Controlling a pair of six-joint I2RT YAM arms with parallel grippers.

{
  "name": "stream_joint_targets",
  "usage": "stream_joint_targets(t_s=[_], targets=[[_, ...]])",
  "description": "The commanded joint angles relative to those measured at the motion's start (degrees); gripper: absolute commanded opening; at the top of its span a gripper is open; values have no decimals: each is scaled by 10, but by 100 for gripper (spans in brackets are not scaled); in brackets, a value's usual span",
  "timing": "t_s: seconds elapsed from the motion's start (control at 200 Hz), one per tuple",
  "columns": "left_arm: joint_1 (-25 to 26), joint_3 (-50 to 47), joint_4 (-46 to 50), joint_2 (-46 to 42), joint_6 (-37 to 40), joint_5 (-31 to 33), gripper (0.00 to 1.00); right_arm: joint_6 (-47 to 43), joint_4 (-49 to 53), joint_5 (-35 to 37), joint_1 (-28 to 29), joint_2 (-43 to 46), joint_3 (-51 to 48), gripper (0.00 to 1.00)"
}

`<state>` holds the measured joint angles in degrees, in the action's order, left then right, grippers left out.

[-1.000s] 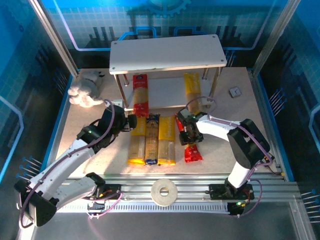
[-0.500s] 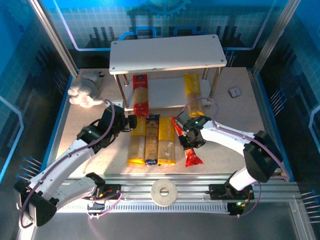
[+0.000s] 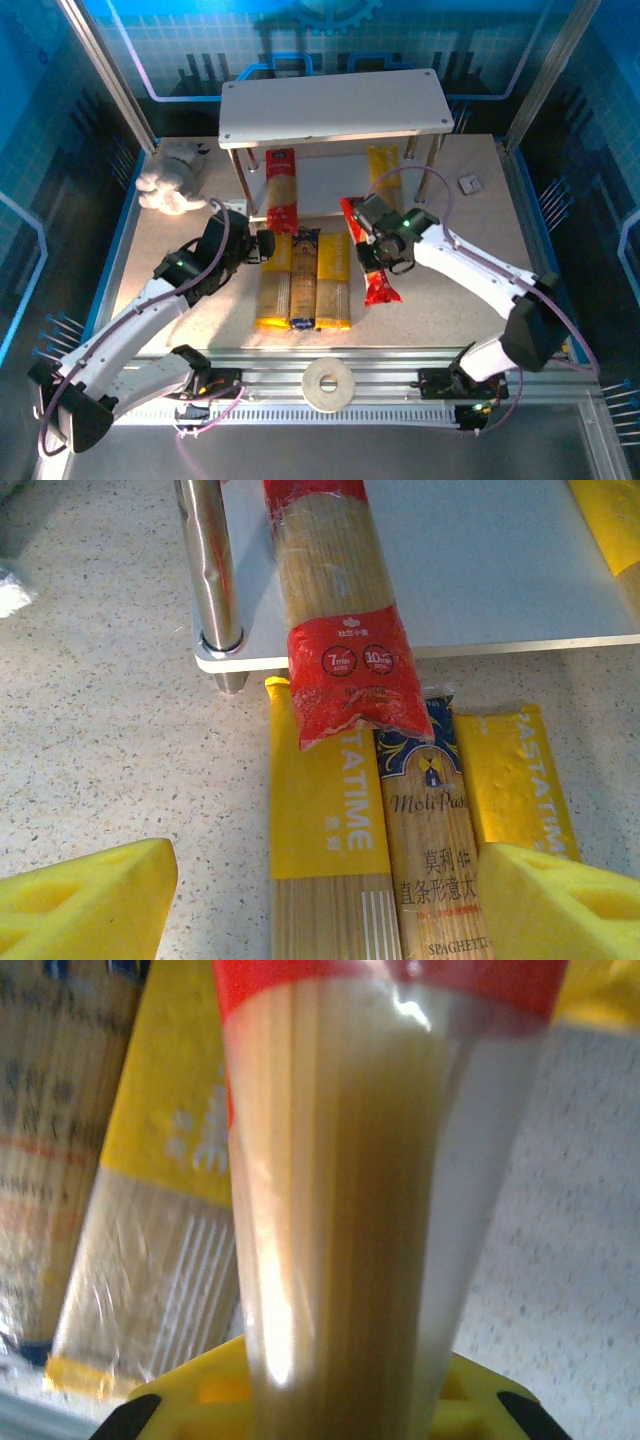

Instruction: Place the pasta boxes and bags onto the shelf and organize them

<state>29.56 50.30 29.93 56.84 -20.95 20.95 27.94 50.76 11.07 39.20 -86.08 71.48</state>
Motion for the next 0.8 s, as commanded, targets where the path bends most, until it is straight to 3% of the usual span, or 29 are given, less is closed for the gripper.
stream_joint_targets(t_s=[0.0,0.38,0.795], targets=[[-5,4,-12,-2,5,-12,80,-35,-50,25,-34,-51,77,0],[-5,6,6,-17,5,-6,80,-80,-109,56,-88,-218,246,0],[-6,9,20,-17,4,-1,80,-88,-179,100,-103,-291,294,0]])
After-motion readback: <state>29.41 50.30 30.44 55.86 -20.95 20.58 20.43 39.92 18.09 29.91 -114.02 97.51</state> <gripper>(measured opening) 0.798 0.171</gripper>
